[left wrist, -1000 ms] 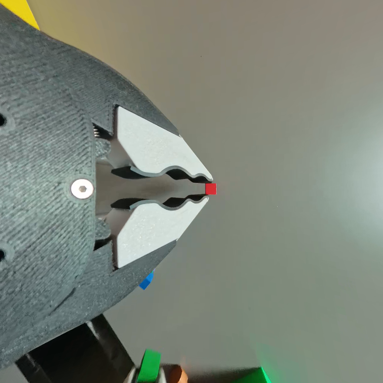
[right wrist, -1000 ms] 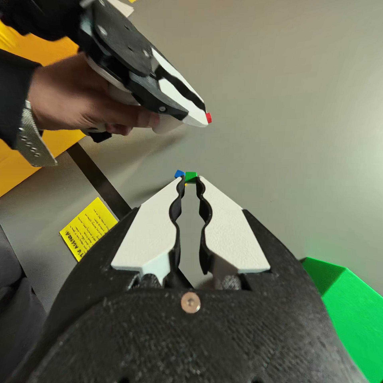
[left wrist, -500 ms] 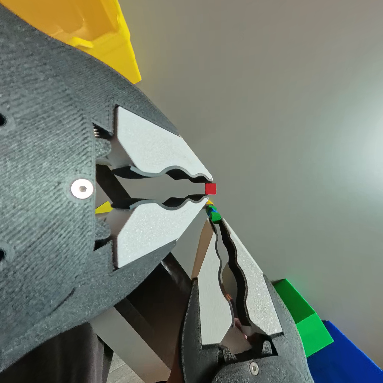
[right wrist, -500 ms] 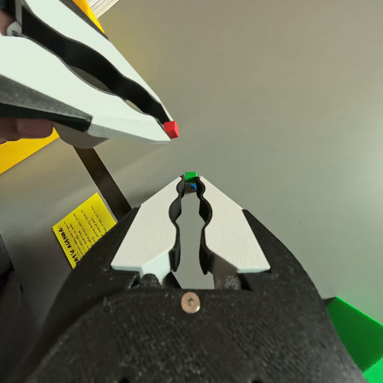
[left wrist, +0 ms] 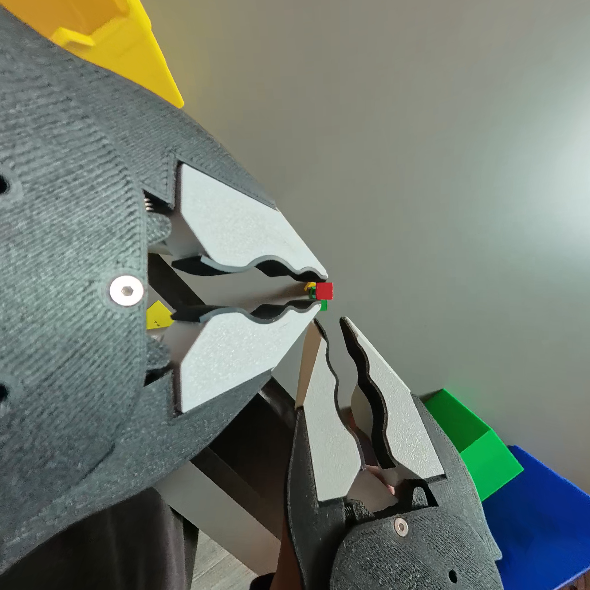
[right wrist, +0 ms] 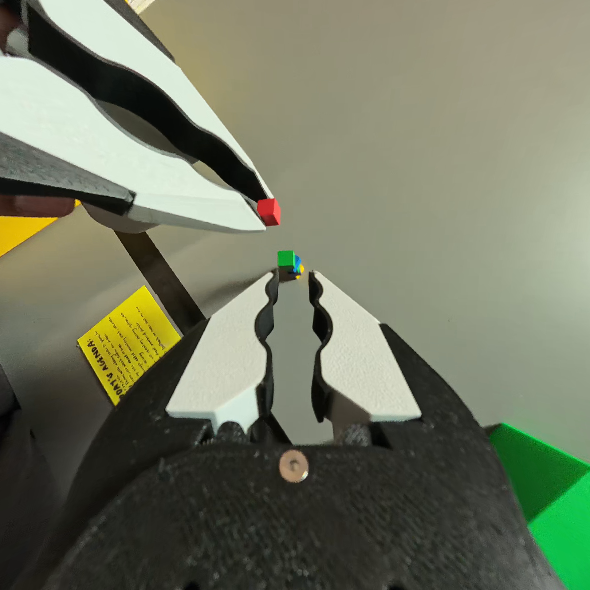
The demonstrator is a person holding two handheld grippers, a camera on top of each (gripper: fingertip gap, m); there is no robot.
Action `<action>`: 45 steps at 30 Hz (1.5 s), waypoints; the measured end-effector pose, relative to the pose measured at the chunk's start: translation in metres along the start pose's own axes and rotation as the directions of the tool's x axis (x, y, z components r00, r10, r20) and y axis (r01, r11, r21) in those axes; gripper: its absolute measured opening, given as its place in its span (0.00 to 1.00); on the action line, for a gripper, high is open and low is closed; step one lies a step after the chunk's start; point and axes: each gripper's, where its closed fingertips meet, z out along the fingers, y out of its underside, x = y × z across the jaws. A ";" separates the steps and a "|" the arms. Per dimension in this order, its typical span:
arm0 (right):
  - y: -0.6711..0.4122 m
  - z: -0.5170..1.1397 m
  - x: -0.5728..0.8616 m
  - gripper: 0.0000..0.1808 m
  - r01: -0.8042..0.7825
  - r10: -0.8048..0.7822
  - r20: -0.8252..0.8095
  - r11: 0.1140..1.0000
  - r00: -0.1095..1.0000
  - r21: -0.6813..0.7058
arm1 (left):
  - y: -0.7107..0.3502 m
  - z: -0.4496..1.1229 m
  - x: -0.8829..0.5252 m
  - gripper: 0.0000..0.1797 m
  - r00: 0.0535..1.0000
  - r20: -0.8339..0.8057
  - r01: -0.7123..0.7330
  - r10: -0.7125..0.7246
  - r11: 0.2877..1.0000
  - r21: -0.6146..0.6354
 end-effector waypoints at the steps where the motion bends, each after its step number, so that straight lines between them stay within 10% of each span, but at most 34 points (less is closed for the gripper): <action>1: 0.002 -0.002 0.001 0.10 -0.009 0.009 -0.002 1.000 1.000 -0.001 | 0.001 0.002 0.002 0.04 1.000 -0.007 -0.009 0.009 1.000 -0.008; 45: -0.009 -0.055 -0.025 0.07 -0.095 0.109 -0.125 0.989 0.986 0.115 | 0.006 -0.045 0.008 0.07 0.997 0.037 -0.071 0.068 0.996 0.062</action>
